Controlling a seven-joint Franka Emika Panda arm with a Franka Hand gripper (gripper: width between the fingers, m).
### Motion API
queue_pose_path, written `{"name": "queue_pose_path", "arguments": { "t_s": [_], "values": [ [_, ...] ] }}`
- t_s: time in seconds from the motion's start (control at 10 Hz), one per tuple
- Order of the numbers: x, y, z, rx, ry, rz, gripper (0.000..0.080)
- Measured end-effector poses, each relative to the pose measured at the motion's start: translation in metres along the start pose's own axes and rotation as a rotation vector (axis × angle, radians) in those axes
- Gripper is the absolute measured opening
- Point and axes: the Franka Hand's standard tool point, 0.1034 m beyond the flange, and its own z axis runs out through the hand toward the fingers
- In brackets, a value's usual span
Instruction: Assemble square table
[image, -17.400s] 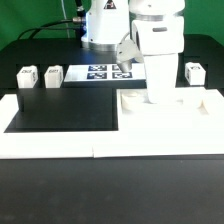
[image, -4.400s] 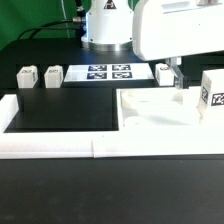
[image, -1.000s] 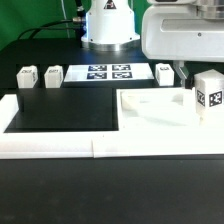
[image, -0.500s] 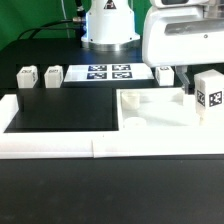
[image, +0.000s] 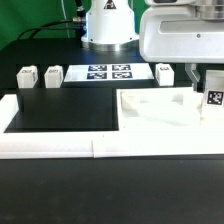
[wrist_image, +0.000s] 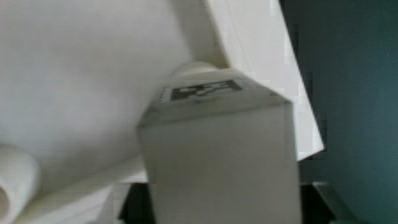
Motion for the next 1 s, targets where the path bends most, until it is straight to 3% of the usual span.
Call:
{"name": "queue_pose_path", "arguments": {
  "t_s": [0.4, 0.6, 0.7, 0.8, 1.0],
  "values": [
    [-0.0005, 0.0051, 0.0011, -0.014, 0.015, 0.421, 0.0294],
    [-0.0014, 0.0078, 0.0014, -0.006, 0.005, 0.733, 0.0294],
    [-0.0034, 0.0076, 0.0013, 0.016, 0.004, 0.911, 0.0294],
    [-0.0077, 0.0084, 0.0012, 0.061, 0.012, 1.081, 0.0294],
    [-0.0098, 0.0091, 0.0018, 0.077, -0.008, 1.214, 0.0294]
  ]
}}
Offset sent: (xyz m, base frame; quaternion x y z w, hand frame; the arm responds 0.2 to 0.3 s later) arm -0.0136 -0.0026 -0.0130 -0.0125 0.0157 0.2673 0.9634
